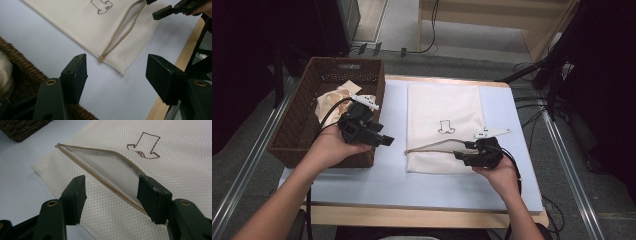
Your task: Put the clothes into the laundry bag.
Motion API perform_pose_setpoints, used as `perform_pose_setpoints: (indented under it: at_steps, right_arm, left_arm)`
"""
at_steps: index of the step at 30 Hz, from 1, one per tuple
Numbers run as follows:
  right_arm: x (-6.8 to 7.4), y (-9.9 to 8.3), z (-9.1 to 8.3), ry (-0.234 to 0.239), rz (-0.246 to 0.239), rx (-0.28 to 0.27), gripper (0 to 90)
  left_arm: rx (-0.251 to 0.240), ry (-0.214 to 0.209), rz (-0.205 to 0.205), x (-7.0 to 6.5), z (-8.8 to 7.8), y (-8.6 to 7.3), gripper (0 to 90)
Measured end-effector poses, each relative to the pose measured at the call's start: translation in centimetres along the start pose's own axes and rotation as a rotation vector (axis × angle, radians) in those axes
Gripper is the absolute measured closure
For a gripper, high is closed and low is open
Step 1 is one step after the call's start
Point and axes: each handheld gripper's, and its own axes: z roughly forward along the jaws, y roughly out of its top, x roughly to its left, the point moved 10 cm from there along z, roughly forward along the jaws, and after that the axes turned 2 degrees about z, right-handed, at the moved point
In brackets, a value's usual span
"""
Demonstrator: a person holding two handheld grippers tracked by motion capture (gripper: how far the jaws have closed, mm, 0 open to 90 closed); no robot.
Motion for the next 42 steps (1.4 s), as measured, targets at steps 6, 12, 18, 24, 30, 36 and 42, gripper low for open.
perform_pose_setpoints:
  at_steps: [6, 12, 18, 24, 30, 36, 42]
  right_arm:
    - [-0.1, 0.0, 0.0, -0.004, 0.009, 0.002, 40.7]
    - [-0.1, 0.1, -0.1, -0.003, 0.004, -0.001, 40.6]
    - [-0.1, 0.1, -0.1, 0.001, 0.005, -0.003, 40.5]
    - [0.0, 0.2, -0.1, 0.001, 0.000, -0.001, 40.4]
    - [0.1, 0.2, 0.0, 0.003, 0.000, 0.001, 40.4]
    - [-0.1, 0.3, -0.1, 0.001, 0.000, -0.003, 40.4]
    - [-0.1, 0.3, -0.1, 0.000, 0.003, -0.004, 40.3]
  left_arm:
    - [-0.015, 0.022, -0.017, 1.3, -1.0, 0.3, 34.7]
    - [0.003, 0.048, -0.045, 3.0, -1.5, 0.1, 34.7]
    - [-0.004, 0.076, -0.093, 5.2, -2.4, -0.3, 34.7]
    - [-0.009, 0.111, -0.115, 6.9, -3.3, -0.5, 34.7]
    - [-0.029, 0.133, -0.146, 8.8, -4.2, -0.8, 34.7]
    - [-0.017, 0.182, -0.166, 10.9, -5.0, -2.0, 34.6]
    - [-0.027, 0.190, -0.214, 12.7, -5.3, -3.2, 33.9]
